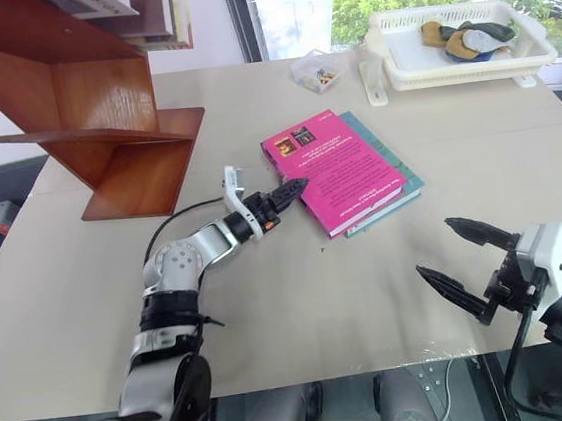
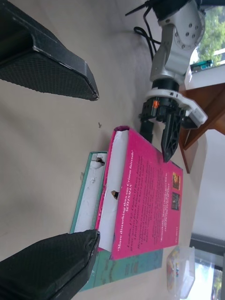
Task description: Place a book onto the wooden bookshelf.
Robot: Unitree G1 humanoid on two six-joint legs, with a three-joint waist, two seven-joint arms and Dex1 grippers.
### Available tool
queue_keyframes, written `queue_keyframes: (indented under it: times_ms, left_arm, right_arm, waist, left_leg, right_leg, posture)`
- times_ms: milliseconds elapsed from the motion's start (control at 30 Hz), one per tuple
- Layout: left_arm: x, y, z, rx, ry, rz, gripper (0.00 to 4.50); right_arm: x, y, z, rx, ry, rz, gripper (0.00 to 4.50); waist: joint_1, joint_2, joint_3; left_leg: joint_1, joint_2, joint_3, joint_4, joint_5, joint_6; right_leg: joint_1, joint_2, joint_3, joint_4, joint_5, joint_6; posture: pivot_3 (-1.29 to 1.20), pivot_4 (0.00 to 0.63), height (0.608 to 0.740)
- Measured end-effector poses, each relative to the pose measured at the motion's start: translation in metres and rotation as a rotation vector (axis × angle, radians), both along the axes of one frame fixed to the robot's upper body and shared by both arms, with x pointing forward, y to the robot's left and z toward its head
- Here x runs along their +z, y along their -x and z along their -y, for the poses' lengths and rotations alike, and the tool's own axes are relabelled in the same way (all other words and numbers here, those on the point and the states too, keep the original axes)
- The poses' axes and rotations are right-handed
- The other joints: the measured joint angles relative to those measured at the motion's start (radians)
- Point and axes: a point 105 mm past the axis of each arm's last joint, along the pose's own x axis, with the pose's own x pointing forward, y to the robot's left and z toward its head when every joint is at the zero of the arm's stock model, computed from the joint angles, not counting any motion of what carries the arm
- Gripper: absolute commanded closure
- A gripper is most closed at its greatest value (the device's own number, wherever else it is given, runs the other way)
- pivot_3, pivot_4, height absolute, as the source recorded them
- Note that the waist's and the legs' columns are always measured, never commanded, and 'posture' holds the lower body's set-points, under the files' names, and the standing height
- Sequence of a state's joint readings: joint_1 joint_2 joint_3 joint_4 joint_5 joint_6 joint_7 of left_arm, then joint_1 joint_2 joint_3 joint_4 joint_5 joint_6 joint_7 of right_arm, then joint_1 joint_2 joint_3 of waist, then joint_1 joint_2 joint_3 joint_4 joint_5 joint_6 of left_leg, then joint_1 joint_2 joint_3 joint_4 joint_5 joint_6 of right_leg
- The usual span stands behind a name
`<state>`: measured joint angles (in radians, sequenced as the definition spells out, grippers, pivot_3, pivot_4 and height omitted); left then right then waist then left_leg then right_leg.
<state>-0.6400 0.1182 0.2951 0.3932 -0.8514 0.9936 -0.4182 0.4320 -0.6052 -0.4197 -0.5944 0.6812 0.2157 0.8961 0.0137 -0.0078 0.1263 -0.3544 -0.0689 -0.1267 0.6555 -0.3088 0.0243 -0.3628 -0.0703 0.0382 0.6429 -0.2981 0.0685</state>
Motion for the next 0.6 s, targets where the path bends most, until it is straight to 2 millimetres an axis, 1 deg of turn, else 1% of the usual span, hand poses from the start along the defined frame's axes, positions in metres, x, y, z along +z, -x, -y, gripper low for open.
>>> queue_keyframes:
  times_ms: [133,167,333,600]
  left_arm:
    - [0.0,-0.001,0.007,-0.021,0.046,-0.07,0.05]
    - [0.0,0.0,0.012,-0.033,0.076,-0.1,0.05]
    - [0.001,-0.001,0.024,-0.084,0.156,-0.22,0.05]
    - [0.003,-0.005,0.021,-0.108,0.215,-0.305,0.05]
  right_arm:
    - [0.001,0.003,0.002,-0.032,-0.002,0.005,0.0]
    - [0.001,0.004,0.003,-0.041,-0.003,0.004,0.0]
    - [0.0,0.009,0.0,-0.036,0.007,0.001,0.0]
    - [0.001,0.011,0.0,-0.03,0.015,0.003,0.0]
  waist:
    - [0.0,0.0,0.0]
    - [0.002,0.0,0.0]
    - [0.001,0.0,0.0]
    - [0.0,0.0,0.0]
  left_leg:
    - [0.0,0.0,0.0,0.0,0.0,0.0]
    - [0.0,0.0,0.0,0.001,0.0,0.0]
    - [0.0,-0.001,0.0,0.002,0.0,0.0]
    - [0.0,-0.001,0.0,0.002,0.0,0.0]
  right_leg:
    - [0.0,0.0,0.0,0.0,0.0,0.0]
    - [0.0,0.0,0.0,0.0,0.0,0.0]
    - [0.0,0.0,0.0,0.001,0.0,0.0]
    - [0.0,0.0,0.0,0.002,0.0,0.0]
  posture:
    - [0.0,0.15,0.74]
    - [0.0,0.15,0.74]
    - [0.0,0.15,0.74]
    - [0.0,0.15,0.74]
